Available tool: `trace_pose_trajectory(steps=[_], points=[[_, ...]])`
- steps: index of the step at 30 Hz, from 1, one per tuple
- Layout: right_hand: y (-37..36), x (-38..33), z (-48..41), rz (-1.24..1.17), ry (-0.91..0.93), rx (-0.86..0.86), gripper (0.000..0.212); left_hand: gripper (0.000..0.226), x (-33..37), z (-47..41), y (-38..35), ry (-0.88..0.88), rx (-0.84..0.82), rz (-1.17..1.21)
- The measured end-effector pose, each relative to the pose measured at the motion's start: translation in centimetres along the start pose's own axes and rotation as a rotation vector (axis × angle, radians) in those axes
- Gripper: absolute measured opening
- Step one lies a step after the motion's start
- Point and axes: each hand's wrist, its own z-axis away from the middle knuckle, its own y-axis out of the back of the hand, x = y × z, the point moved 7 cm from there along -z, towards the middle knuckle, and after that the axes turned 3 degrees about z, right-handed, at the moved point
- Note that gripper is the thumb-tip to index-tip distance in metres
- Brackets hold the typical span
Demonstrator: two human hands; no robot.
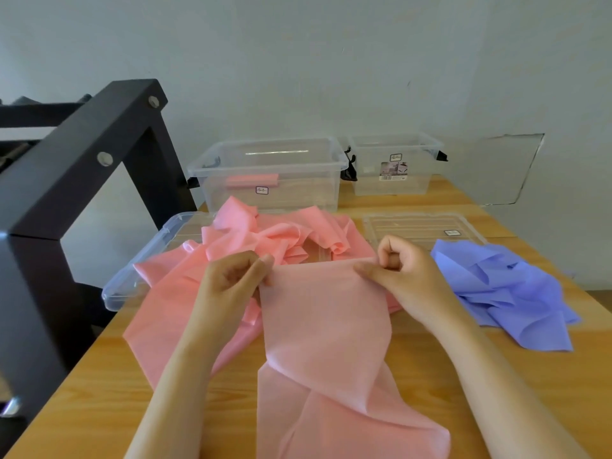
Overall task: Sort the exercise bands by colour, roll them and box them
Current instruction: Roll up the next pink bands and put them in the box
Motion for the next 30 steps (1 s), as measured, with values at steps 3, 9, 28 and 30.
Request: trace_pose_trajectory(steps=[3, 9, 28, 30], points=[[0.1, 0.2, 0.3, -0.071, -0.048, -0.040, 0.025, 0.034, -0.1, 0.0, -0.2, -0.019, 0.035, -0.087], [0.5, -0.1, 1.0, -0.026, -0.071, -0.098, 0.012, 0.026, -0.8, -0.2, 0.2, 0.034, 0.048, -0.091], [1.1, 0.4, 1.1, -0.066, -0.120, -0.032, 0.017, 0.018, -1.4, 0.3, -0.5, 0.113, -0.061, 0.019], [1.0, 0.4, 1.1, -0.068, -0.123, -0.034, 0.018, 0.016, -1.4, 0.3, -0.6, 0.106, -0.052, 0.019]])
